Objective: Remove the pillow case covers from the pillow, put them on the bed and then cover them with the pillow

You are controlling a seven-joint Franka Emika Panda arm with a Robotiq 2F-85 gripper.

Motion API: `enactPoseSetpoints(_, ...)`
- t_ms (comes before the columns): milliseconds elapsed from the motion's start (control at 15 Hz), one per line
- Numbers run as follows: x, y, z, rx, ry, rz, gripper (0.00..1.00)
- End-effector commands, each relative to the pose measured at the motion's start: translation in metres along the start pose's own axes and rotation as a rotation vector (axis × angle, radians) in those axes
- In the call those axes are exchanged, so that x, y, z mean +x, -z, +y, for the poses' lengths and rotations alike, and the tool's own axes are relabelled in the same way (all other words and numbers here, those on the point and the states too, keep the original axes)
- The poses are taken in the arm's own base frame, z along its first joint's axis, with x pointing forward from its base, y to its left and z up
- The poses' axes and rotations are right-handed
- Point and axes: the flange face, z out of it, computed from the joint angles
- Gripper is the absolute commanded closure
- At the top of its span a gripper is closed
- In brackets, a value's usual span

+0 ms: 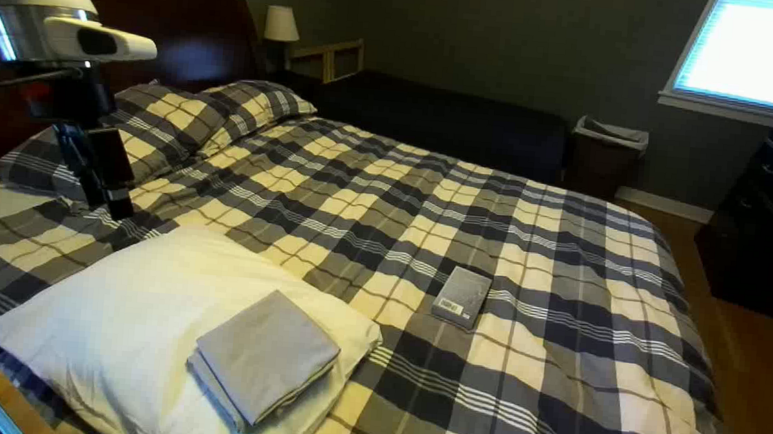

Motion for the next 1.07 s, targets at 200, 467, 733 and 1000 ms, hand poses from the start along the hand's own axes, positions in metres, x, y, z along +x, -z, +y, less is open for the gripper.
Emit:
enactPoseSetpoints(200, 0.000, -0.001, 0.000, -0.001, 0.000, -0.004, 0.00)
enactPoseSetpoints(467, 0.011, -0.005, -0.028, -0.088, 0.007, 0.076, 0.00)
enactPoseSetpoints(733, 0.012, -0.013, -0.063, -0.124, 0.016, 0.124, 0.00)
enactPoseSetpoints(1000, 0.014, -0.043, -0.092, -0.139, 0.025, 0.060, 0.00)
